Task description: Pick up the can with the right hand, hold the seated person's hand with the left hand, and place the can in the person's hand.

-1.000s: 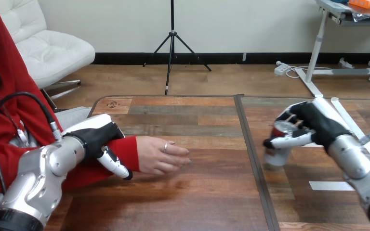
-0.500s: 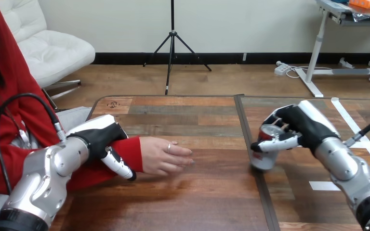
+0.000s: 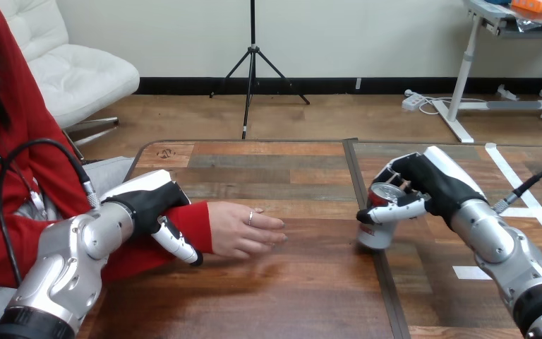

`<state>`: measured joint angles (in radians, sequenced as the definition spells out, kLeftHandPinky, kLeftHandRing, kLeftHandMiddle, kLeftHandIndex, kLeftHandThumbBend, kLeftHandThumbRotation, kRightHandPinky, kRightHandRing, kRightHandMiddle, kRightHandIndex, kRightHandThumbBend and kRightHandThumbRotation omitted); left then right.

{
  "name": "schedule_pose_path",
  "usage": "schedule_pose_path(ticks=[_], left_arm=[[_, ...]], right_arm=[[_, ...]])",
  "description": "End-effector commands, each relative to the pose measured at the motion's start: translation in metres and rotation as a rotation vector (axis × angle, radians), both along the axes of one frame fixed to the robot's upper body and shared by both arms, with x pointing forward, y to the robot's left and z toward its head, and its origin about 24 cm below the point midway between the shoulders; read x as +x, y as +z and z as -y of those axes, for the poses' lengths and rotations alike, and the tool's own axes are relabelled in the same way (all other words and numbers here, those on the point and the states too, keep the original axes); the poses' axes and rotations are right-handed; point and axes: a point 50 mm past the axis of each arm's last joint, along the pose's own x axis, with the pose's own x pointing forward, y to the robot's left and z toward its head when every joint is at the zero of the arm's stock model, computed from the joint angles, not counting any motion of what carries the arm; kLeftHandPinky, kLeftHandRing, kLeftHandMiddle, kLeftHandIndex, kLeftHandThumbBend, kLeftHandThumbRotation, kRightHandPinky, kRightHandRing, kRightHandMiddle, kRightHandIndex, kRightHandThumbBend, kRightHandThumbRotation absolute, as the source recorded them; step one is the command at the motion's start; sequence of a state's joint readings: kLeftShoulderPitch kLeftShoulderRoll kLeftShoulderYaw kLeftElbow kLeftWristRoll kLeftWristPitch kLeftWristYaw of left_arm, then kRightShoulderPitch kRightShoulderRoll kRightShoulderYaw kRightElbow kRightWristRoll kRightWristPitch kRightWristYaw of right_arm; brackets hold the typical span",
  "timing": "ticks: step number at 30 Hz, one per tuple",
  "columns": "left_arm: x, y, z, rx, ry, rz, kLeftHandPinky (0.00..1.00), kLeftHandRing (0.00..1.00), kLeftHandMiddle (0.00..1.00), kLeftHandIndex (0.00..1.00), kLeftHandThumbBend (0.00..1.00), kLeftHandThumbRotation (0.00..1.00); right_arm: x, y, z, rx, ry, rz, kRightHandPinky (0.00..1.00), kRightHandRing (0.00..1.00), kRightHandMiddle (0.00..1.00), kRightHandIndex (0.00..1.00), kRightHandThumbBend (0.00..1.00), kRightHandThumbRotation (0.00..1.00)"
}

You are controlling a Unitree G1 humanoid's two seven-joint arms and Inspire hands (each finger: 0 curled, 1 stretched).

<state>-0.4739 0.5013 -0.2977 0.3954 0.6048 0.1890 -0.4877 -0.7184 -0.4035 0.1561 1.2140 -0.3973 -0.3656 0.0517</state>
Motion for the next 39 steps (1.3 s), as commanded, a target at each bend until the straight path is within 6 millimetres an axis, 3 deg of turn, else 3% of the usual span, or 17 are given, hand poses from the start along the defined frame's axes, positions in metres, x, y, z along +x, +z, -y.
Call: schedule_pose_path(ticks=[1, 39], left_arm=[[0.036, 0.168, 0.095, -0.202, -0.296, 0.56, 0.11, 0.17, 0.25, 0.31, 0.6, 0.0], [0.032, 0.176, 0.105, -0.285, -0.322, 0.668, 0.14, 0.19, 0.28, 0.32, 0.61, 0.0]], right_arm=[[0.055, 0.168, -0.063, 0.013, 0.207, 0.536, 0.3, 0.34, 0.4, 0.46, 0.64, 0.0], [0.059, 0.192, -0.078, 0.012, 0.217, 0.6, 0.29, 0.33, 0.39, 0.46, 0.67, 0.0]])
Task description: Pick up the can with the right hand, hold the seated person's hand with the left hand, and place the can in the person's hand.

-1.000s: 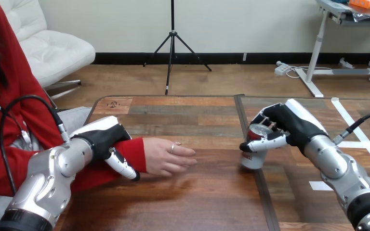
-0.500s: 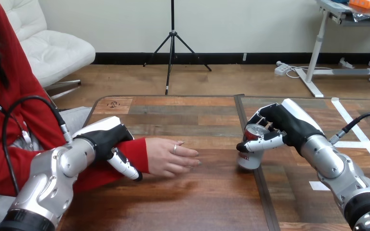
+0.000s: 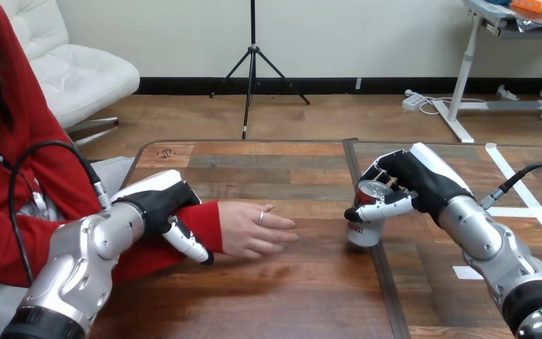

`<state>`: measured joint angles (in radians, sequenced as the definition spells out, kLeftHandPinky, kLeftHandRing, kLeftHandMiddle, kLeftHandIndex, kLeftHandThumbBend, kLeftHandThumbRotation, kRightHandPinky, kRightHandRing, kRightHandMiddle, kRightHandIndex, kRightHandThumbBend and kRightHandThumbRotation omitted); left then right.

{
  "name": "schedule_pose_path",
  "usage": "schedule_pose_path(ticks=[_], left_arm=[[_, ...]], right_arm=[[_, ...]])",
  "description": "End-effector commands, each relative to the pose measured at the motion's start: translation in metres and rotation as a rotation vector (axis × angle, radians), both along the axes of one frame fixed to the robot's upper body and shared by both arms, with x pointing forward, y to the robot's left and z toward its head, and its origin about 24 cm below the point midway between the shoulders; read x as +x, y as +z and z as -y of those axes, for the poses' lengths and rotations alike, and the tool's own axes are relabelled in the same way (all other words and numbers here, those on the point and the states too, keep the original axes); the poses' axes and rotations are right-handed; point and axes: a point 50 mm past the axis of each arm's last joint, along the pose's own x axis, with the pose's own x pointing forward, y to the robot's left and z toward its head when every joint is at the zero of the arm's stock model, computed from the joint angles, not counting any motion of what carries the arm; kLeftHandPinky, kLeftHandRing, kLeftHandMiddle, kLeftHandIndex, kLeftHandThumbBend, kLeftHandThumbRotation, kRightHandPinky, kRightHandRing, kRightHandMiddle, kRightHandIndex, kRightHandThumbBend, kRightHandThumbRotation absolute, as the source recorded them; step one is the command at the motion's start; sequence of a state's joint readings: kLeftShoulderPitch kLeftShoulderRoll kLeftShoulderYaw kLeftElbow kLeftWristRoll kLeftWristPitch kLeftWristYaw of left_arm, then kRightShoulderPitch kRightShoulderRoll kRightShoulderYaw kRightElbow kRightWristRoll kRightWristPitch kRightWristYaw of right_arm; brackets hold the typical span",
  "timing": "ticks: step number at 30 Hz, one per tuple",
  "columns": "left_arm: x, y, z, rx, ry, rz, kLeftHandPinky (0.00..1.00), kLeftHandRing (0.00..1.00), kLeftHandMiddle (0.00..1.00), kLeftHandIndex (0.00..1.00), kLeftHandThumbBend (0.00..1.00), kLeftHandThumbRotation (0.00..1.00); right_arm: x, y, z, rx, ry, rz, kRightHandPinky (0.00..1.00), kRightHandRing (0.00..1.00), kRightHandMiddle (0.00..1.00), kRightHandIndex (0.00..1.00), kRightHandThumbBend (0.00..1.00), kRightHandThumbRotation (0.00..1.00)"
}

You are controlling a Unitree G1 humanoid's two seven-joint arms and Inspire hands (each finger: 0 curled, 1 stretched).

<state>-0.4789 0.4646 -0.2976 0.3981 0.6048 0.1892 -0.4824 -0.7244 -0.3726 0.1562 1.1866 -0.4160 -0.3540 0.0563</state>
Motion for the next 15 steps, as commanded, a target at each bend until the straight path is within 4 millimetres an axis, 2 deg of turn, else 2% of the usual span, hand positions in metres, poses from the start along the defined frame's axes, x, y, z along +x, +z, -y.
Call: schedule_pose_path(ticks=[1, 15], left_arm=[[0.03, 0.178, 0.094, -0.264, -0.302, 0.674, 0.14, 0.2, 0.28, 0.32, 0.61, 0.0], [0.028, 0.185, 0.094, -0.288, -0.317, 0.703, 0.14, 0.2, 0.29, 0.31, 0.59, 0.0]], right_arm=[[0.055, 0.191, -0.064, 0.013, 0.181, 0.594, 0.29, 0.33, 0.39, 0.46, 0.67, 0.0], [0.055, 0.202, -0.066, -0.009, 0.199, 0.632, 0.28, 0.32, 0.39, 0.46, 0.68, 0.0]])
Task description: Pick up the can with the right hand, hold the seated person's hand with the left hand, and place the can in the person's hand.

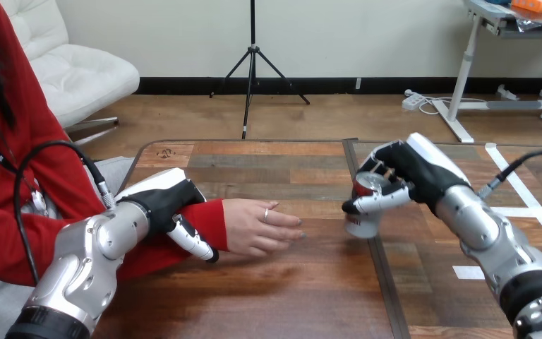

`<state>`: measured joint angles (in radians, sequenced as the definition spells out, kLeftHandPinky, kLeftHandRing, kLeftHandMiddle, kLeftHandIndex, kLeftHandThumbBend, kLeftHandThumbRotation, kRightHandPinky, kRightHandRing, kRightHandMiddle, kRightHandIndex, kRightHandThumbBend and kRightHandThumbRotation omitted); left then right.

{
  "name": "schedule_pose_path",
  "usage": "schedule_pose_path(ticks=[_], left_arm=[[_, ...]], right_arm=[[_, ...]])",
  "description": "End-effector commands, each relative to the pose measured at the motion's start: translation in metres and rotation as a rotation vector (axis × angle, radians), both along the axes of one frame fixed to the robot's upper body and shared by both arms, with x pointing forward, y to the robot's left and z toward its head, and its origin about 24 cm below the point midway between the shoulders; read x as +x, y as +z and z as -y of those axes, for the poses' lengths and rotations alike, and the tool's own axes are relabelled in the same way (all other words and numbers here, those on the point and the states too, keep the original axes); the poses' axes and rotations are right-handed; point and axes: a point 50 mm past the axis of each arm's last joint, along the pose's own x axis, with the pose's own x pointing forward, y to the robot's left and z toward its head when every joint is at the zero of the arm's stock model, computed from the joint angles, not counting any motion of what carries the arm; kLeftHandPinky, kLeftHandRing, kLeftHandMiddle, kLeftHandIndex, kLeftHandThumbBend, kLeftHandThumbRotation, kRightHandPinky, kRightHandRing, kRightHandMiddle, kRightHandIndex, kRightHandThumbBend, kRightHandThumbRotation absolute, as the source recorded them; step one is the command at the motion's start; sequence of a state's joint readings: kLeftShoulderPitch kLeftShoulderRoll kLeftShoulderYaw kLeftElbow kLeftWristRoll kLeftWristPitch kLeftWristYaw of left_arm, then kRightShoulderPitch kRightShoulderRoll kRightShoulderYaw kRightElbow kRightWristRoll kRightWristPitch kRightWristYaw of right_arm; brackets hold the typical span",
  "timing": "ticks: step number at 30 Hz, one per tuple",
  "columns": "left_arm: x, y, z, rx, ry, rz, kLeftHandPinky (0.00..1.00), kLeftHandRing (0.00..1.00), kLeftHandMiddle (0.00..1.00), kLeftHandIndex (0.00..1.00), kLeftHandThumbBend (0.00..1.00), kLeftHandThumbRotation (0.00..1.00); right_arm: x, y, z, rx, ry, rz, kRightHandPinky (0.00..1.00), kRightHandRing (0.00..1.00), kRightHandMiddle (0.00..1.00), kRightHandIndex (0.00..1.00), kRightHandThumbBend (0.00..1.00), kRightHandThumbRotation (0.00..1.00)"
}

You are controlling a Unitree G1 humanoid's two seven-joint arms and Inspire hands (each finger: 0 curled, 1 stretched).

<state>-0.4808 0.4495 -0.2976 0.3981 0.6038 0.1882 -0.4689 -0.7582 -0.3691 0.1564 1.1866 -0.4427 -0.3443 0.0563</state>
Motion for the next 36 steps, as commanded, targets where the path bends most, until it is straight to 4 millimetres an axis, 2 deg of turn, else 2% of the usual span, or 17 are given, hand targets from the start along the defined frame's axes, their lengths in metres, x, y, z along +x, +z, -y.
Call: schedule_pose_path(ticks=[1, 36], left_arm=[[0.027, 0.185, 0.09, -0.275, -0.31, 0.693, 0.14, 0.2, 0.28, 0.31, 0.59, 0.0], [0.024, 0.199, 0.094, -0.288, -0.333, 0.764, 0.15, 0.22, 0.31, 0.32, 0.61, 0.0]], right_arm=[[0.048, 0.193, -0.062, 0.016, 0.191, 0.608, 0.28, 0.32, 0.39, 0.46, 0.68, 0.0], [0.051, 0.222, -0.074, -0.004, 0.202, 0.641, 0.29, 0.34, 0.4, 0.45, 0.66, 0.0]])
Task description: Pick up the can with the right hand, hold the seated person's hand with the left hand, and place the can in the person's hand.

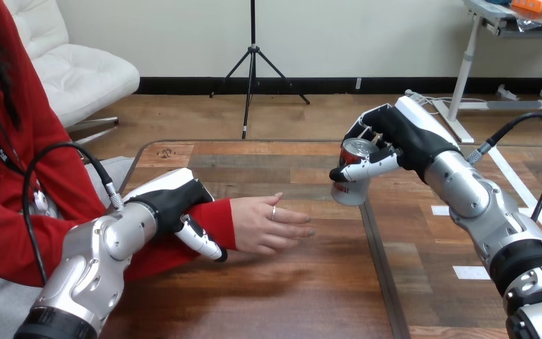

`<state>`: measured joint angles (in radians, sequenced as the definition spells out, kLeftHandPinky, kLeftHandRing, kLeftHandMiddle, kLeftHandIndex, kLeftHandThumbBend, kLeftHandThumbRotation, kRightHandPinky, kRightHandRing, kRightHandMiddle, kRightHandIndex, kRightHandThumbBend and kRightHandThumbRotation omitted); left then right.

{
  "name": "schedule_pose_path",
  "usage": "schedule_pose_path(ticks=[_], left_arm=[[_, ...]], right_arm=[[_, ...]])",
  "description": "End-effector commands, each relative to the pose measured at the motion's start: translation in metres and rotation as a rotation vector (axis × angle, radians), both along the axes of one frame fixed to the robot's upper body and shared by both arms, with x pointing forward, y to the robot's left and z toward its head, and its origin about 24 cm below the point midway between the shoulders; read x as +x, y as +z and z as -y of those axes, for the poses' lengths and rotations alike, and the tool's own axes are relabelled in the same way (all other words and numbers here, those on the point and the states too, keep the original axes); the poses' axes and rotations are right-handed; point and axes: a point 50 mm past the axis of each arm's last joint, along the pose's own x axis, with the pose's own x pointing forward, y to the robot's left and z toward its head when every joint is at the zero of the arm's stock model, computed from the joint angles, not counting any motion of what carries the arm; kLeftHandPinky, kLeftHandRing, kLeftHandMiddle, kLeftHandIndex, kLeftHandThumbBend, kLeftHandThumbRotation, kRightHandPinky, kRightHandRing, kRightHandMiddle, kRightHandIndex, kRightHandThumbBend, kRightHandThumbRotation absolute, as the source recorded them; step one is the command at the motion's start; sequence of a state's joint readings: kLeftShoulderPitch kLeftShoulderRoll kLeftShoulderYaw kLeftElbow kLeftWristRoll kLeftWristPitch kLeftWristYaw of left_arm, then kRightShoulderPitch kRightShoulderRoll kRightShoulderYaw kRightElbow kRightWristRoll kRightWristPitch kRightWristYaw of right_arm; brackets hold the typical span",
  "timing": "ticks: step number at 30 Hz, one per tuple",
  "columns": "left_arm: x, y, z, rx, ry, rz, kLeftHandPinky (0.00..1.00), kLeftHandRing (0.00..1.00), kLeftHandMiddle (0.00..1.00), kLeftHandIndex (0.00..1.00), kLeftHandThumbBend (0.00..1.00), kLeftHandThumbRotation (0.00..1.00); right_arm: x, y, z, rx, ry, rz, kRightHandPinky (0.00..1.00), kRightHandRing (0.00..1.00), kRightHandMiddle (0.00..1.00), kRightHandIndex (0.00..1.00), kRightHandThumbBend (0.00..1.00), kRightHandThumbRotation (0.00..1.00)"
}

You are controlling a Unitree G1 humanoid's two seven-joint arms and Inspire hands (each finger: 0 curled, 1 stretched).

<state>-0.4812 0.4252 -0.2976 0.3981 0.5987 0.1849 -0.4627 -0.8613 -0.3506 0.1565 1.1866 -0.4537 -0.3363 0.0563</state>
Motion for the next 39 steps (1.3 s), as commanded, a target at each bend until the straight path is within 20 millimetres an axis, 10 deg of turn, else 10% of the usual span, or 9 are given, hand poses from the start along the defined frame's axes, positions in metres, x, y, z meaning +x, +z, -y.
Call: schedule_pose_path(ticks=[1, 39], left_arm=[[0.024, 0.202, 0.086, -0.264, -0.311, 0.769, 0.15, 0.22, 0.31, 0.32, 0.61, 0.0], [0.022, 0.231, 0.086, -0.301, -0.321, 0.865, 0.12, 0.19, 0.26, 0.31, 0.61, 0.0]], right_arm=[[0.031, 0.189, -0.058, -0.001, 0.163, 0.553, 0.29, 0.34, 0.4, 0.45, 0.66, 0.0], [0.031, 0.181, -0.072, 0.038, 0.194, 0.534, 0.3, 0.34, 0.4, 0.46, 0.66, 0.0]])
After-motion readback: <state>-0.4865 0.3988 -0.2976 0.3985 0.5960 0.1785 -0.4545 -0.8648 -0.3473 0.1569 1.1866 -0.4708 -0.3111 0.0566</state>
